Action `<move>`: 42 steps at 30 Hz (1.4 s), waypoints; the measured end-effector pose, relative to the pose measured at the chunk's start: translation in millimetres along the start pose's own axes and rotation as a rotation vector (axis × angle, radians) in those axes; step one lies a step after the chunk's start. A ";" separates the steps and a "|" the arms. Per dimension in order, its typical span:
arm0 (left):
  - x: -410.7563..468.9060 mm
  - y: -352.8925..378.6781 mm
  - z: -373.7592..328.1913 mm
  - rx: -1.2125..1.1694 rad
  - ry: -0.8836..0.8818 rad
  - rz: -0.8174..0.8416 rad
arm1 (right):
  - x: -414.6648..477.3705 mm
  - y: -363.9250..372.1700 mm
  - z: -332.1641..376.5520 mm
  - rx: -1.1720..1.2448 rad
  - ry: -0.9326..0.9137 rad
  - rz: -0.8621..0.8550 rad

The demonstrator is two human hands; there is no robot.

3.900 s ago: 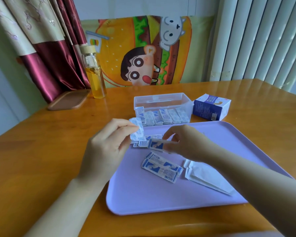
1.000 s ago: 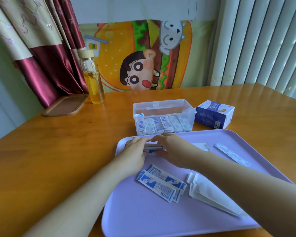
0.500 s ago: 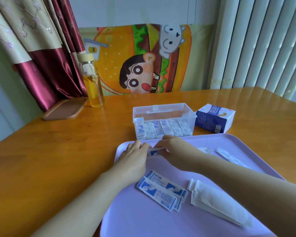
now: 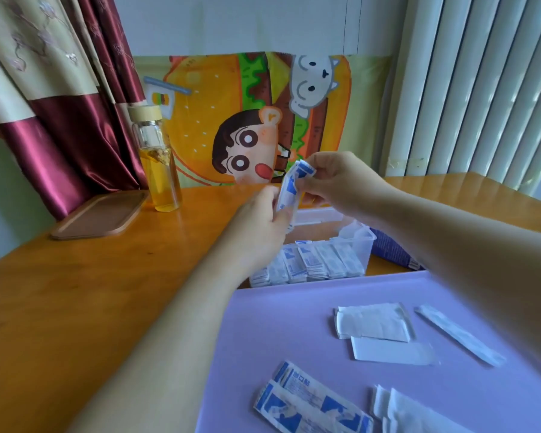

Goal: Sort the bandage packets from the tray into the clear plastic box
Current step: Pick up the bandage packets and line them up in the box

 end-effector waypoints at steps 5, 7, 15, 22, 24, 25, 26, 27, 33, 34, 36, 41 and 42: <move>26.3 26.4 28.9 0.245 -0.091 0.308 | 32.8 19.5 -53.3 -0.253 0.296 0.160; 34.1 34.4 38.3 0.324 -0.117 0.365 | 35.1 32.6 -71.8 -0.258 0.412 0.260; 50.8 58.0 52.9 0.529 -0.100 0.452 | 38.4 57.1 -100.9 -0.345 0.519 0.449; 50.6 68.6 56.1 0.591 -0.095 0.499 | 34.7 62.0 -104.8 -0.528 0.480 0.532; 50.3 71.2 57.9 0.574 -0.103 0.517 | 33.4 64.1 -106.1 -0.595 0.452 0.549; 50.4 72.3 59.1 0.563 -0.107 0.525 | 33.8 65.1 -106.1 -0.634 0.427 0.554; 50.6 73.4 60.8 0.553 -0.109 0.530 | 34.2 66.7 -106.2 -0.675 0.403 0.562; 50.5 74.1 63.0 0.543 -0.114 0.532 | 34.7 67.9 -105.9 -0.714 0.380 0.566; 52.3 74.1 69.0 0.545 -0.138 0.521 | 40.2 68.9 -98.3 -0.810 0.247 0.479; 53.1 74.8 68.9 0.548 -0.132 0.521 | 41.2 68.2 -95.2 -0.795 0.217 0.461; 53.5 76.5 68.8 0.551 -0.116 0.529 | 41.3 66.0 -88.6 -0.809 0.168 0.431; 50.7 70.7 64.9 0.533 -0.109 0.509 | 30.1 54.2 -65.8 -0.886 0.075 0.361; 49.6 69.1 61.9 0.522 -0.103 0.506 | 25.0 49.2 -57.4 -0.915 0.043 0.338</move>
Point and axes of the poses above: each hand's wrist, its own x-axis towards the middle knuckle, its own y-axis out of the palm, z = x × y, the point moved 9 cm from there along x, towards the middle knuckle, and after that the axes turned 11 degrees about x, right-handed, at the moved point
